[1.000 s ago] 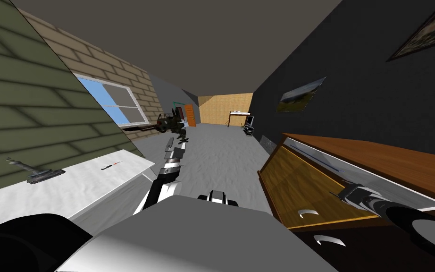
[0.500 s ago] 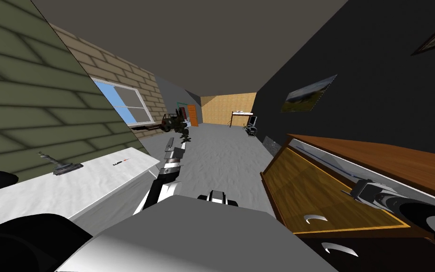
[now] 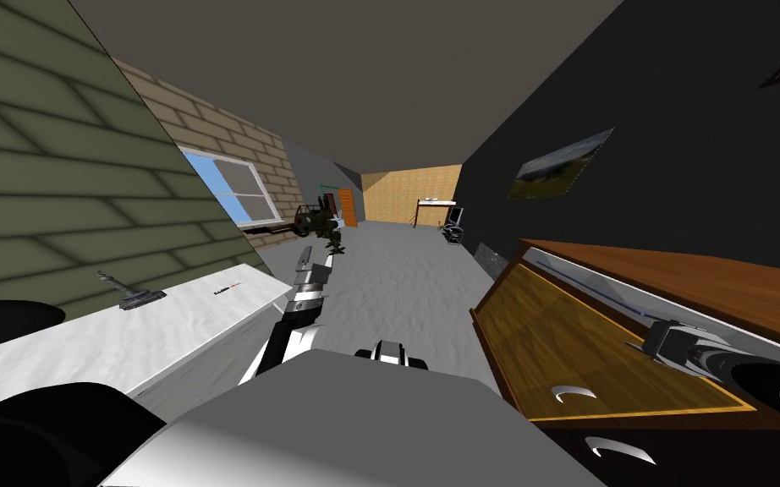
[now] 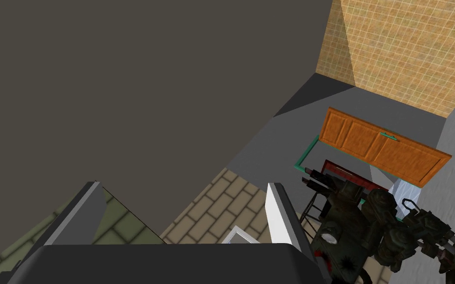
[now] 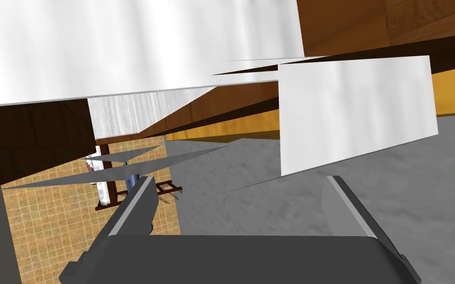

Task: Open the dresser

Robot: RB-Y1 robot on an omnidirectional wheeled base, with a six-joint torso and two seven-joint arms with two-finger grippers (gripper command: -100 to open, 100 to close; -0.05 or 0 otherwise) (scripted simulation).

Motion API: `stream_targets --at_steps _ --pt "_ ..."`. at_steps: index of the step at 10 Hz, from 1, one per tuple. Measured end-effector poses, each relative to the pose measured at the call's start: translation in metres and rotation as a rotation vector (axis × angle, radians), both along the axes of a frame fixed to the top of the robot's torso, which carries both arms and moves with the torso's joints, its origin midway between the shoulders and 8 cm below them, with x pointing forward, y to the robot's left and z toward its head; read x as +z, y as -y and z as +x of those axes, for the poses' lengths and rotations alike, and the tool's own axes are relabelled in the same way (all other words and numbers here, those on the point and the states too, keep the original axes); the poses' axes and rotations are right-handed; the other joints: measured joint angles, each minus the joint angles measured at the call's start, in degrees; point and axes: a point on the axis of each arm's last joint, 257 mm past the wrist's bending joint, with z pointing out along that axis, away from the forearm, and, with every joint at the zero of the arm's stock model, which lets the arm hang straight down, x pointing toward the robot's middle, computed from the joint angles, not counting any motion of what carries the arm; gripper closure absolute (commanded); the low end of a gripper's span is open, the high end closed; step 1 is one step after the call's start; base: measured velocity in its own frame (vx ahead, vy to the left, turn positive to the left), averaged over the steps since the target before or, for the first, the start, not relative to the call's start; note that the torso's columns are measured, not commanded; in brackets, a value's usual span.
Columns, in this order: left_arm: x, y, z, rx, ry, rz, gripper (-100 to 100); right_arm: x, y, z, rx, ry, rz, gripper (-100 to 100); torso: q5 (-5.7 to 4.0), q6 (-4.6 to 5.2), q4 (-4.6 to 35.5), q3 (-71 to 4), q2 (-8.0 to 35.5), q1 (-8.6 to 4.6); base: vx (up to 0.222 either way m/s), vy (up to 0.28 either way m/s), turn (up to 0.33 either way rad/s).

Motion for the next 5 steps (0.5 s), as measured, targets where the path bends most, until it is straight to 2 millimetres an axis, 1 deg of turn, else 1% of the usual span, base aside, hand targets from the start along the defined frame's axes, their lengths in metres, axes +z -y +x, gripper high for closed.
stream_targets --at_steps 2,5 --pt "0.0 0.0 0.0 0.0 0.0 0.0 0 -0.0021 -0.0008 -0.0003 -0.007 0.009 0.017 -100 -0.07 0.0 -0.02 0.01 -0.01 -0.06 -0.001 0.004 -0.002" --pt "0.0 0.0 0.0 0.0 0.0 0.0 0 0.0015 -0.0006 0.0014 0.005 -0.006 -0.001 -100 0.06 -0.04 0.01 -0.02 -0.02 0.03 -0.001 0.002 -0.002"
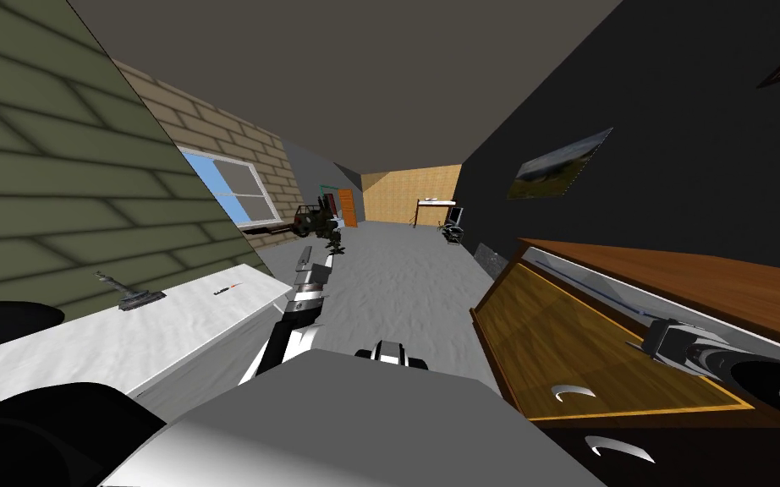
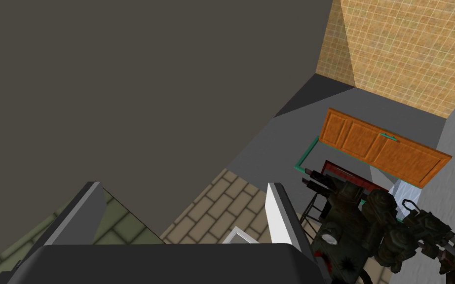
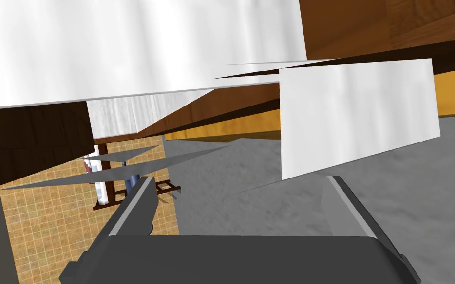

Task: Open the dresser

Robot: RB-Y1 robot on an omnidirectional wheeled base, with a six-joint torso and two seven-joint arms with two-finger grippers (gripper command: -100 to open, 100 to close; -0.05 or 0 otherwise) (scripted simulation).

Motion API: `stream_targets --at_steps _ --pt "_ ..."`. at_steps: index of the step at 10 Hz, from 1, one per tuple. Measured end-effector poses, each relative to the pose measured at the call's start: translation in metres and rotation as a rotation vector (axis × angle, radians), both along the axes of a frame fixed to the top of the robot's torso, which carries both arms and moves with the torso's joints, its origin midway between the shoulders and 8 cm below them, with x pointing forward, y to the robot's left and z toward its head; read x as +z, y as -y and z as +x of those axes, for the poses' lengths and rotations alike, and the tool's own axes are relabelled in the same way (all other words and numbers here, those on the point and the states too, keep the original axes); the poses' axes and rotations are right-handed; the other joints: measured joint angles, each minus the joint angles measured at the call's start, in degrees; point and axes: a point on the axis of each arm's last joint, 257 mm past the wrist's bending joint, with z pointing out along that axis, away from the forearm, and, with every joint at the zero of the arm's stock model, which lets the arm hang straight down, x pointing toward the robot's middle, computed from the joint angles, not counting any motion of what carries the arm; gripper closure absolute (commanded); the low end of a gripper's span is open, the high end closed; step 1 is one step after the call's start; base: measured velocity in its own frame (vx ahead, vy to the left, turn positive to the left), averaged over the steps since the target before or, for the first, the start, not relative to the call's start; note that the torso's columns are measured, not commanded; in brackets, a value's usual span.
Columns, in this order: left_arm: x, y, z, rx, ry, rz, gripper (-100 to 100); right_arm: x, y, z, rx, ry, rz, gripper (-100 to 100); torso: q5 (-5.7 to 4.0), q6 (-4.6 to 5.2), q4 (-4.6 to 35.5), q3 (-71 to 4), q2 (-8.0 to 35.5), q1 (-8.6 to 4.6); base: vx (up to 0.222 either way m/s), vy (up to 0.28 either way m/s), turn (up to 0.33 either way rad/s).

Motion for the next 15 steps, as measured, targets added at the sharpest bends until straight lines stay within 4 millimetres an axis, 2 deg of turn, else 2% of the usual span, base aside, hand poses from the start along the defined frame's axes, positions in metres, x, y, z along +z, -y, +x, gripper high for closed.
stream_targets --at_steps 2,4,6,8,10,13,14,15 --pt "0.0 0.0 0.0 0.0 0.0 0.0 0 0.002 0.002 0.002 0.0 0.013 0.004 -100 0.11 0.13 0.07 0.02 0.06 -0.05 0.001 0.01 -0.037" --pt "0.0 0.0 0.0 0.0 0.0 0.0 0 -0.001 0.0 0.0 -0.002 -0.008 0.013 -100 -0.42 0.18 -0.12 0.12 0.08 -0.24 0.007 -0.008 0.002" --pt "0.0 0.0 0.0 0.0 0.0 0.0 0 0.011 0.002 0.011 0.012 0.001 -0.015 -100 -0.62 0.26 -0.17 0.16 0.1 -0.39 0.0 0.0 0.0" --pt "0.0 0.0 0.0 0.0 0.0 0.0 0 0.014 0.0 0.012 0.016 0.009 -0.019 -100 -0.64 0.27 -0.17 0.19 0.12 -0.4 0.002 -0.001 -0.023" --pt "0.0 0.0 0.0 0.0 0.0 0.0 0 0.031 -0.001 0.024 0.026 0.021 -0.029 -100 -0.63 0.27 -0.18 0.16 0.08 -0.37 0.007 0.0 -0.021" --pt "0.0 0.0 0.0 0.0 0.0 0.0 0 0.034 -0.002 0.026 0.031 0.015 -0.034 -100 -0.63 0.27 -0.17 0.18 0.11 -0.38 0.0 0.0 0.0" --pt "0.0 0.0 0.0 0.0 0.0 0.0 0 0.033 -0.002 0.026 0.031 0.015 -0.034 100 -0.63 0.27 -0.17 0.18 0.11 -0.38 0.0 0.0 0.0" --pt "0.0 0.0 0.0 0.0 0.0 0.0 0 0.034 -0.002 0.026 0.031 0.015 -0.034 100 -0.63 0.27 -0.17 0.17 0.11 -0.37 0.01 0.098 0.014"
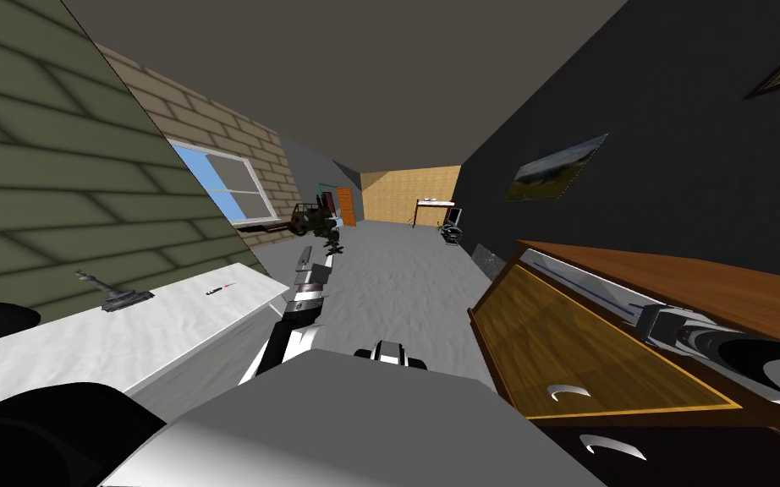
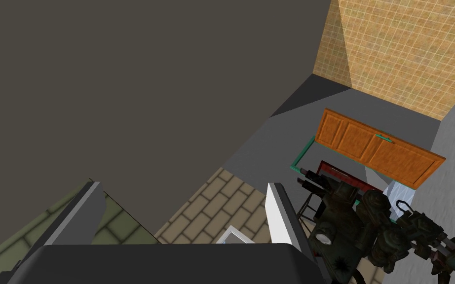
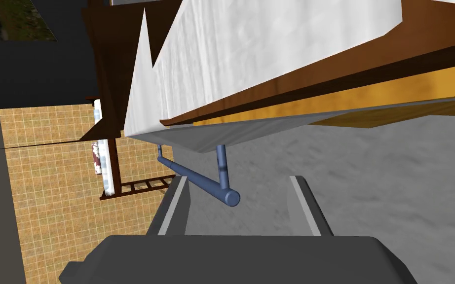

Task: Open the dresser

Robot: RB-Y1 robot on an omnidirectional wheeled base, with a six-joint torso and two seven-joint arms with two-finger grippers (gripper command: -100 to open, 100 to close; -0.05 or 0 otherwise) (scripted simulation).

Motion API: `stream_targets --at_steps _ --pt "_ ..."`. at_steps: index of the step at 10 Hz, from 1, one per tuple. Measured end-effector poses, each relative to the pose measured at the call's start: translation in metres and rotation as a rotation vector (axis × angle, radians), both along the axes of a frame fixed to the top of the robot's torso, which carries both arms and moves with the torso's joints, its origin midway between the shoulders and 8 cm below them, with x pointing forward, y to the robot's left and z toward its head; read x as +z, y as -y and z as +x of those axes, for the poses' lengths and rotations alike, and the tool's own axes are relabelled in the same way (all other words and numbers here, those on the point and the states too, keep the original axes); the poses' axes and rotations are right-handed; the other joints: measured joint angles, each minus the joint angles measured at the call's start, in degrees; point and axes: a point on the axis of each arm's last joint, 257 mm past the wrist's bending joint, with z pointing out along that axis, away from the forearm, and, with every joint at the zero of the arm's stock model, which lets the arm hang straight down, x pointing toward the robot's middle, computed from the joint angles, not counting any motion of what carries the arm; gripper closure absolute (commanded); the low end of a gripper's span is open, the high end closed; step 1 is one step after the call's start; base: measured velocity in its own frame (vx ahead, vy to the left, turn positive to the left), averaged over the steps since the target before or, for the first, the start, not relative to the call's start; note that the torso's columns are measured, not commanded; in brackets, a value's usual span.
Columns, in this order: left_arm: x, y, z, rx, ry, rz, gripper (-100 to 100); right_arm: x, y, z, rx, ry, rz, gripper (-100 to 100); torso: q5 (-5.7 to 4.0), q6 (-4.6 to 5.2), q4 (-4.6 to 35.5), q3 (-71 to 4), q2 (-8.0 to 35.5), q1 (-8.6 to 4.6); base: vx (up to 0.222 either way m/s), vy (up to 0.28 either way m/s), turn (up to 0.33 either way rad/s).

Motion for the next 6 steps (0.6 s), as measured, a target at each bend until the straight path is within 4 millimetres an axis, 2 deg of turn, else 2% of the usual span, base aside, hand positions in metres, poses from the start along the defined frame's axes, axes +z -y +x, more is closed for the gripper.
stream_targets --at_steps 1,4,5,6 --pt "0.0 0.0001 0.0 0.0 0.0 0.0 0 0.0056 0.0005 0.003 0.002 0.007 -0.007 100 -0.17 0.01 -0.12 0.0 -0.08 0.22 0.017 0.149 0.006" --pt "0.0 0.0001 0.0 0.0 0.0 0.0 0 0.006 0.0009 0.003 -0.001 0.007 -0.002 100 -0.04 0.02 -0.07 -0.04 -0.07 0.13 0.04 0.206 0.003" --pt "0.0 0.0001 0.0 0.0 0.0 0.0 0 0.0057 0.0009 0.0028 -0.002 0.003 -0.001 100 -0.01 0.03 -0.01 0.01 0.02 0.01 0.015 0.098 0.004" --pt "0.0 0.0 0.0 0.0 0.0 0.0 0 0.0033 0.0003 0.0018 -0.002 -0.002 0.002 -100 0.04 0.06 0.08 0.05 0.13 -0.32 -0.011 0.023 -0.075"
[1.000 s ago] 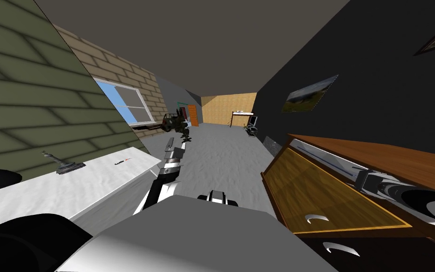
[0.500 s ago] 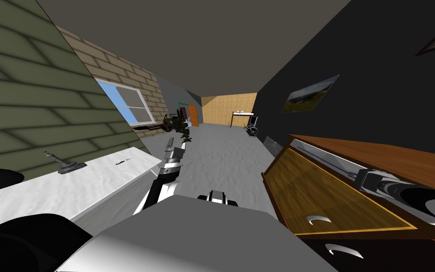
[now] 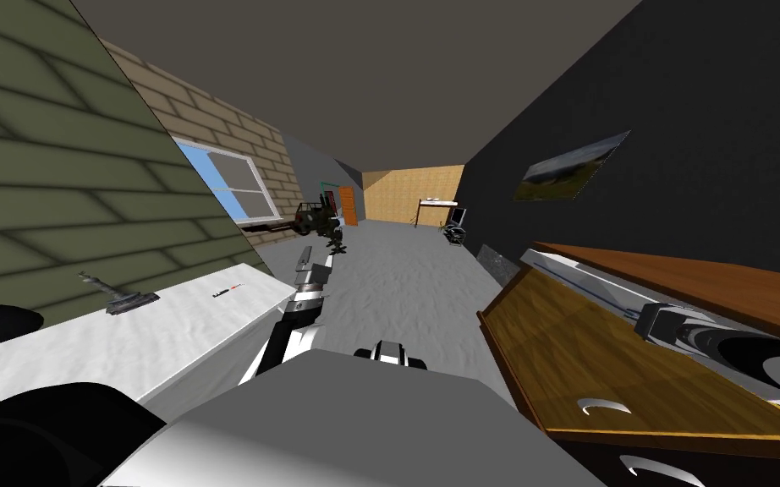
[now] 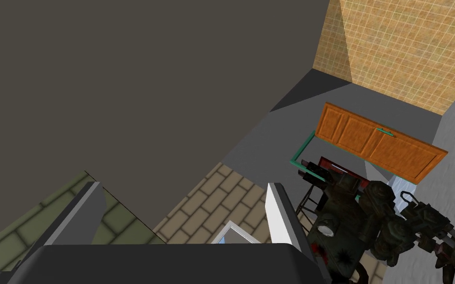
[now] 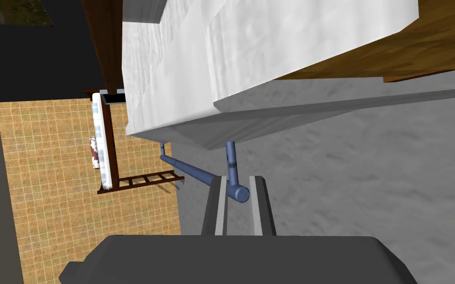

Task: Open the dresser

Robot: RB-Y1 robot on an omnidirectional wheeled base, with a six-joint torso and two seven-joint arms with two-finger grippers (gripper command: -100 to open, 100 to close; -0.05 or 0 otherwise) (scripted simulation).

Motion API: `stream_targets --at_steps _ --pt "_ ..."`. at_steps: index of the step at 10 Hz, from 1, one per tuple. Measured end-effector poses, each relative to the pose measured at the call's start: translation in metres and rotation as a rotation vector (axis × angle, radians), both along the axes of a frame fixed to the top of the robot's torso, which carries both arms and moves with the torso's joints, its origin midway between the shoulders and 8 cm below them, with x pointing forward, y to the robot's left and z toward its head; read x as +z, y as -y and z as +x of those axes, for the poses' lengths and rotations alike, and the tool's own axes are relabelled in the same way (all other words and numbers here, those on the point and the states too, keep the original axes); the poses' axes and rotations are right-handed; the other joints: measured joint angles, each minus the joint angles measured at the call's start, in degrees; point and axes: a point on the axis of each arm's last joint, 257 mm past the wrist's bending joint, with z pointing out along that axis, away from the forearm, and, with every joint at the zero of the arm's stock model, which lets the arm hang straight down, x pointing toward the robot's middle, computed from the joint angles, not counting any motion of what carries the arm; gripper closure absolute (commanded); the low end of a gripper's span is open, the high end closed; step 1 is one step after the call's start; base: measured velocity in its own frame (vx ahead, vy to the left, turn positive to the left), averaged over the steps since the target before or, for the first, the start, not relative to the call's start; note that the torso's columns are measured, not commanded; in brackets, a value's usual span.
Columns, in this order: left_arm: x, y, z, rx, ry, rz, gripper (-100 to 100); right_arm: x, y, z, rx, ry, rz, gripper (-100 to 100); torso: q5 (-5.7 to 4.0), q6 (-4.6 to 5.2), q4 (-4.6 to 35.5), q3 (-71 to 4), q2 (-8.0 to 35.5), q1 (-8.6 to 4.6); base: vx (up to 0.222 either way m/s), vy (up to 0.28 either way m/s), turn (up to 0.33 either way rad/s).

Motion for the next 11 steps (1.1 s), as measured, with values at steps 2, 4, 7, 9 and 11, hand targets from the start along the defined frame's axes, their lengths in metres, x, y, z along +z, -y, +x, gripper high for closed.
stream_targets --at_steps 2,4,7,9,11 --pt "0.0 0.0 0.0 0.0 0.0 0.0 0 0.015 -0.004 0.014 0.012 -0.002 -0.004 -100 -0.1 -0.04 -0.02 0.04 0.02 0.06 -0.024 -0.007 -0.059" --pt "0.0 0.0 0.0 0.0 0.0 0.0 0 0.033 -0.007 0.028 0.021 0.012 0.0 -100 -0.05 -0.06 -0.08 -0.05 -0.13 0.31 -0.021 -0.008 -0.034" --pt "0.0 0.0 0.0 0.0 0.0 0.0 0 0.044 -0.012 0.037 0.03 0.006 -0.003 -100 -0.01 -0.06 -0.1 -0.1 -0.19 0.36 -0.009 0.001 -0.033" --pt "0.0 0.0 0.0 0.0 0.0 0.0 0 0.049 -0.016 0.043 0.037 -0.001 -0.005 0 -0.06 -0.06 -0.08 -0.05 -0.14 0.31 -0.003 0.001 -0.002" --pt "0.0 0.0 0.0 0.0 0.0 0.0 0 0.049 -0.016 0.043 0.037 -0.002 -0.006 0 -0.05 -0.06 -0.09 -0.06 -0.15 0.3 0.0 0.0 0.0"
